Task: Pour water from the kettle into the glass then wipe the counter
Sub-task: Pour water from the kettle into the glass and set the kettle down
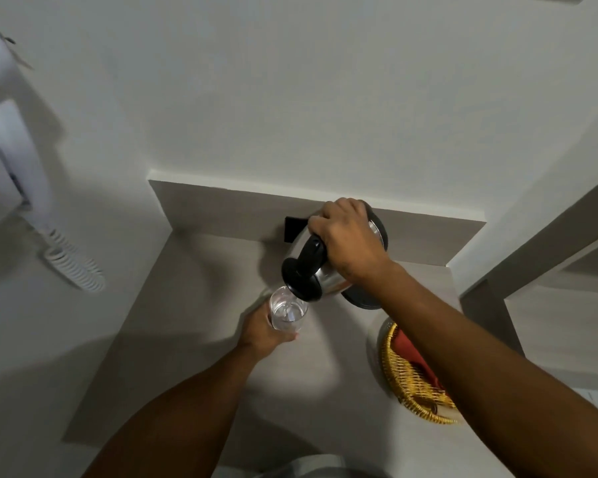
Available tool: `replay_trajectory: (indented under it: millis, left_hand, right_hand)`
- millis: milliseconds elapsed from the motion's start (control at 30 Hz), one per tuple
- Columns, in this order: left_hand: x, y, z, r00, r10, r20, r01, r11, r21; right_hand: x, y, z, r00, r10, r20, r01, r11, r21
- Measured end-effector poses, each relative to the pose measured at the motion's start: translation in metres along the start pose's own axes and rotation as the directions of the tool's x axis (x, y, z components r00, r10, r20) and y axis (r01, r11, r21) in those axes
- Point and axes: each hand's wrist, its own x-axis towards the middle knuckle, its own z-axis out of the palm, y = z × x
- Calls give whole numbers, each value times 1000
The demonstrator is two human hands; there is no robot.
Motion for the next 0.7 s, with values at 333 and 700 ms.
replay_trajectory:
  millis: [333,700]
  left_hand:
    - [1,0,-3,999,-7,42,7,1000,3]
    - [1,-1,-4,998,-14,58,16,999,-29]
  right_hand:
    - [12,-22,-3,996,-85,6,85,994,-68]
    - [17,-22,-13,998,-69,-3,69,994,-86]
